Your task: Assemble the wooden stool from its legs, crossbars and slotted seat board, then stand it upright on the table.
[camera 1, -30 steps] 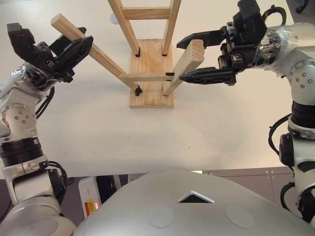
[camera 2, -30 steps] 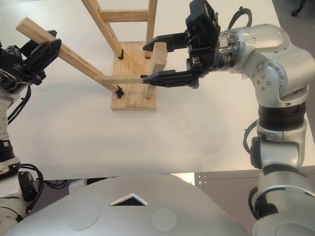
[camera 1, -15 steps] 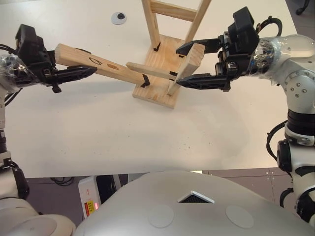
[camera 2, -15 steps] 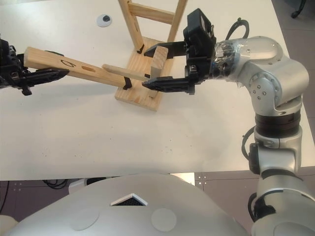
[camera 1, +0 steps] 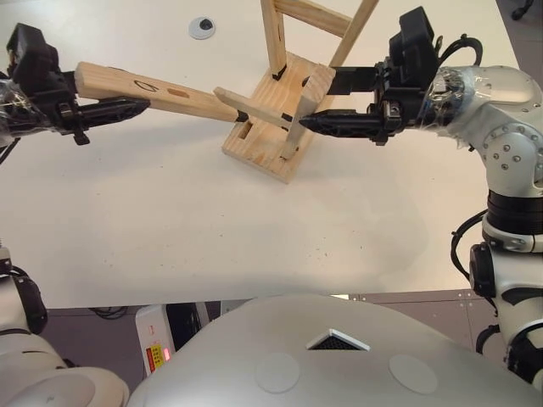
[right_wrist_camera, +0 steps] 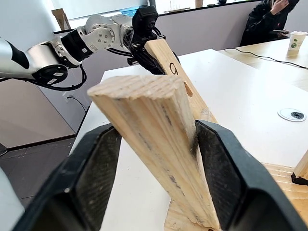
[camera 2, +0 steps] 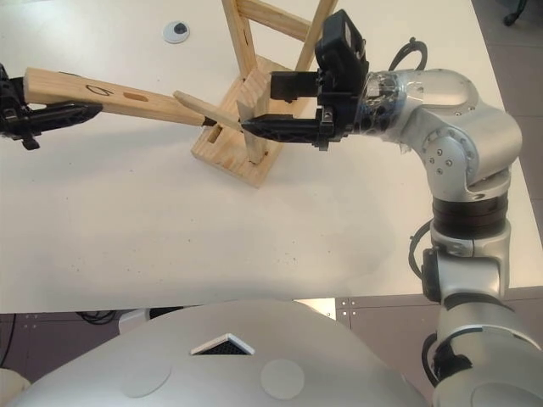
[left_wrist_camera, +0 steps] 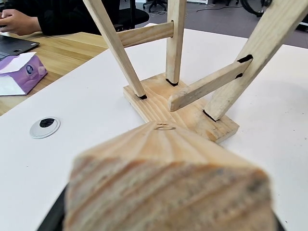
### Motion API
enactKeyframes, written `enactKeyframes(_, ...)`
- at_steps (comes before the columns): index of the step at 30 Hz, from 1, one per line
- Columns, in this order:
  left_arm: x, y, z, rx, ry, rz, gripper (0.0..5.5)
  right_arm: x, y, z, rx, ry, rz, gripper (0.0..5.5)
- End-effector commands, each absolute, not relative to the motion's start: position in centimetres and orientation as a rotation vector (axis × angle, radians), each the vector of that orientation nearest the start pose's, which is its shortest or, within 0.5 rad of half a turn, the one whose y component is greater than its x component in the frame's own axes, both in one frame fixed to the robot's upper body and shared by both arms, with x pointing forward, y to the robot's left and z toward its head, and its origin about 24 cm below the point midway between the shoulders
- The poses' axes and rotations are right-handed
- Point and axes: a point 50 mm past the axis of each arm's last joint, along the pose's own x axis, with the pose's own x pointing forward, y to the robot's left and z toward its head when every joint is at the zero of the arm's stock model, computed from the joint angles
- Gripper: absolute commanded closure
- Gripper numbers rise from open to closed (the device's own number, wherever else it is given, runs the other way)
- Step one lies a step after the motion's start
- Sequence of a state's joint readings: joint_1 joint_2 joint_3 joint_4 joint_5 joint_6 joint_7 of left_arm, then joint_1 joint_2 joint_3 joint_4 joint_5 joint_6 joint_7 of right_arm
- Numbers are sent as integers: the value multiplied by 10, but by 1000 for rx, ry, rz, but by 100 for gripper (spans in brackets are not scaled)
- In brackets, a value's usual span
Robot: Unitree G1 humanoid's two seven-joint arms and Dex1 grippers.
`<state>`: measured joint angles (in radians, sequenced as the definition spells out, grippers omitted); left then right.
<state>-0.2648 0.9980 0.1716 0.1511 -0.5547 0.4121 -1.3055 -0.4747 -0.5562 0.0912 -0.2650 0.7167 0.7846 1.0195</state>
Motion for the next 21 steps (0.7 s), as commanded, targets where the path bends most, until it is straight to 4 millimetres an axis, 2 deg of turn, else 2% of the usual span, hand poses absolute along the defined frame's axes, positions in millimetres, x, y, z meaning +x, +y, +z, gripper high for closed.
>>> enactKeyframes(1, 252, 305, 171, 186, 302, -967, 349, 262, -126, 173, 70, 172, 1421, 304)
enactKeyframes(6, 248, 306, 169, 188, 309, -953, 349, 262, -127, 170, 52, 189, 1417, 314)
enactKeyframes(14, 250, 309, 170, 212, 321, -931, 349, 259, -142, 170, -215, 226, 1537, 325)
enactKeyframes(18, 246, 304, 166, 201, 361, -980, 349, 272, -148, 174, -342, 208, 1574, 333)
enactKeyframes(21, 245, 298, 170, 201, 376, -1029, 349, 288, -152, 184, -425, 189, 1596, 335)
